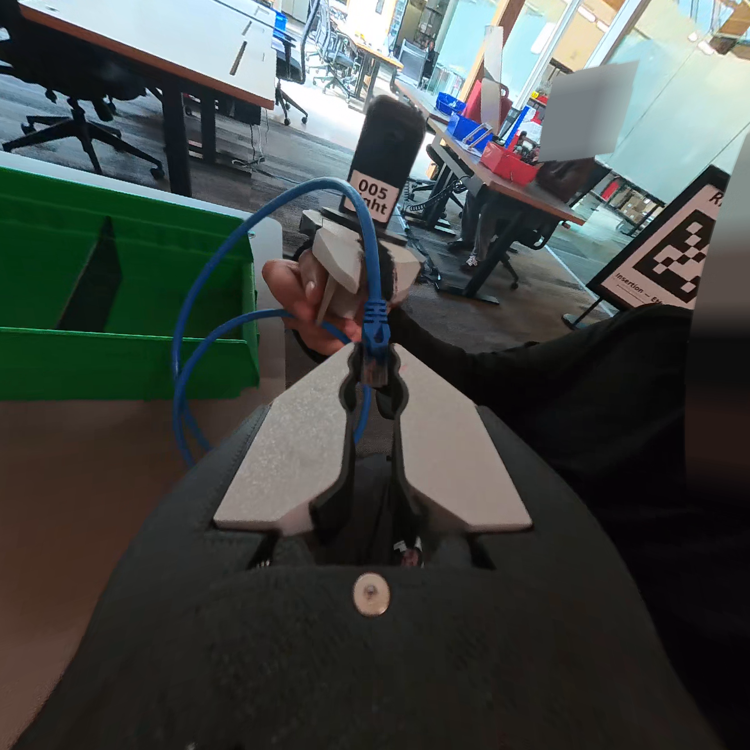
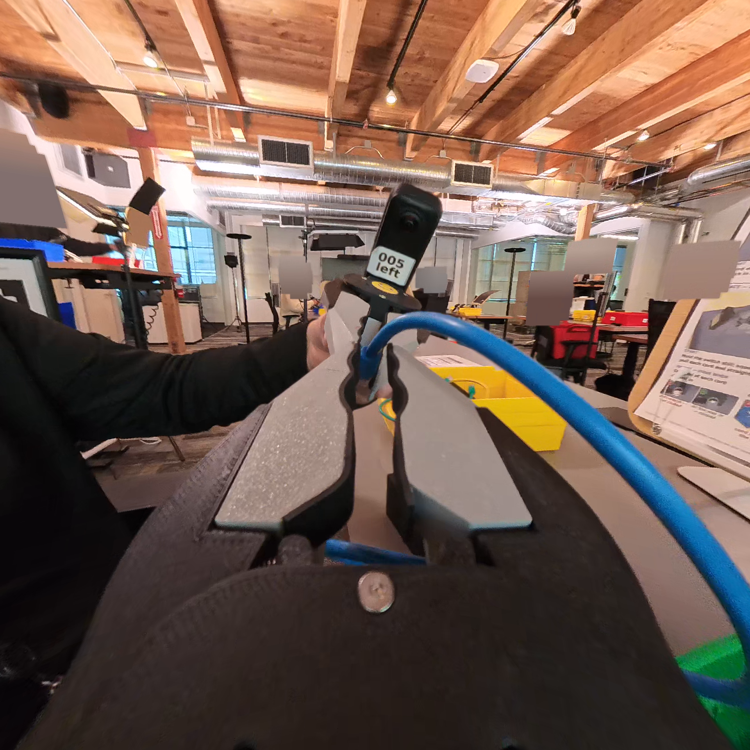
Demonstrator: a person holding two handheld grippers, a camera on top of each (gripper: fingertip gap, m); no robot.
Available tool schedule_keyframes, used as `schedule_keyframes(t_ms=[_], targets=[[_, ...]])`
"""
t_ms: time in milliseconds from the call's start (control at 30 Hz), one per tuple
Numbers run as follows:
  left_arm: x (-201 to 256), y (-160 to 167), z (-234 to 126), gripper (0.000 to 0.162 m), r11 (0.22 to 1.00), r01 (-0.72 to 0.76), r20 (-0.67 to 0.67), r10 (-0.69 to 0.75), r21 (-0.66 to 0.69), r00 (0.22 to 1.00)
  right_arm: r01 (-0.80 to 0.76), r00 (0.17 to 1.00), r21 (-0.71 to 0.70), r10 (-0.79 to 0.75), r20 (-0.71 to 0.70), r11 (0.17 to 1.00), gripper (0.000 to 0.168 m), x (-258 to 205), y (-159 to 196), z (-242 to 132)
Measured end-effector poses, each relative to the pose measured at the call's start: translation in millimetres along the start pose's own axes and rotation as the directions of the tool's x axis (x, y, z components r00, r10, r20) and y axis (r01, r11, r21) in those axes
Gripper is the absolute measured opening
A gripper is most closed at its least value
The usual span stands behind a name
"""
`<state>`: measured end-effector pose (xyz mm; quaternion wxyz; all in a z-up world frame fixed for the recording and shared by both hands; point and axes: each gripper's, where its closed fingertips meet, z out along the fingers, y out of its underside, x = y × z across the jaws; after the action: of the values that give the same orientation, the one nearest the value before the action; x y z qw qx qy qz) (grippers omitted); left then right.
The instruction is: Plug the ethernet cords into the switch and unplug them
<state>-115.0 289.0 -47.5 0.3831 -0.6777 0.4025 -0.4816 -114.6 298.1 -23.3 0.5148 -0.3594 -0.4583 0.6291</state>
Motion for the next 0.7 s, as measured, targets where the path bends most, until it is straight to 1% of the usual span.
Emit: schedule_keyframes(t_ms=[100, 167, 233, 300, 467, 600, 700], targets=[[0, 1, 2, 0.010, 1.000, 0.004, -0.001, -0.004, 0.008, 1.000, -0.027, 0.999, -0.020, 0.027, 0.028, 0.999, 0.014, -2, 4, 2], [1, 2, 3, 0.011, 1.000, -0.004, 0.000, 0.004, -0.006, 1.000, -0.032, 0.999, -0.043, 0.033, 0.020, 0.999, 0.015, -1, 10, 4], [1, 4, 5, 0.010, 1.000, -0.002, -0.001, 0.002, -0.021, 1.000, -0.050, 0.998, -0.057, 0.052, 0.037, 0.997, 0.015, -3, 13, 7], [-2, 5, 6, 0.011, 0.999, -0.015, 0.017, 0.015, -0.032, 1.000, -0.049, 0.997, -0.066, 0.053, 0.049, 0.997, 0.009, -5, 16, 10], [-12, 6, 0, 0.011, 0.999, -0.022, 0.072, 0.024, -0.028, 0.997, -0.101, 0.994, -0.093, 0.103, 0.025, 0.991, 0.008, 4, 23, 13], [-19, 9, -5, 0.011, 0.999, -0.005, 0.088, 0.008, -0.032, 0.996, -0.123, 0.992, -0.101, 0.124, -0.001, 0.987, 0.008, 10, 29, 17], [-29, 13, -13, 0.013, 0.998, -0.012, 0.164, 0.023, -0.067, 0.986, -0.103, 0.994, -0.140, 0.097, -0.044, 0.985, 0.009, 16, 36, 19]])
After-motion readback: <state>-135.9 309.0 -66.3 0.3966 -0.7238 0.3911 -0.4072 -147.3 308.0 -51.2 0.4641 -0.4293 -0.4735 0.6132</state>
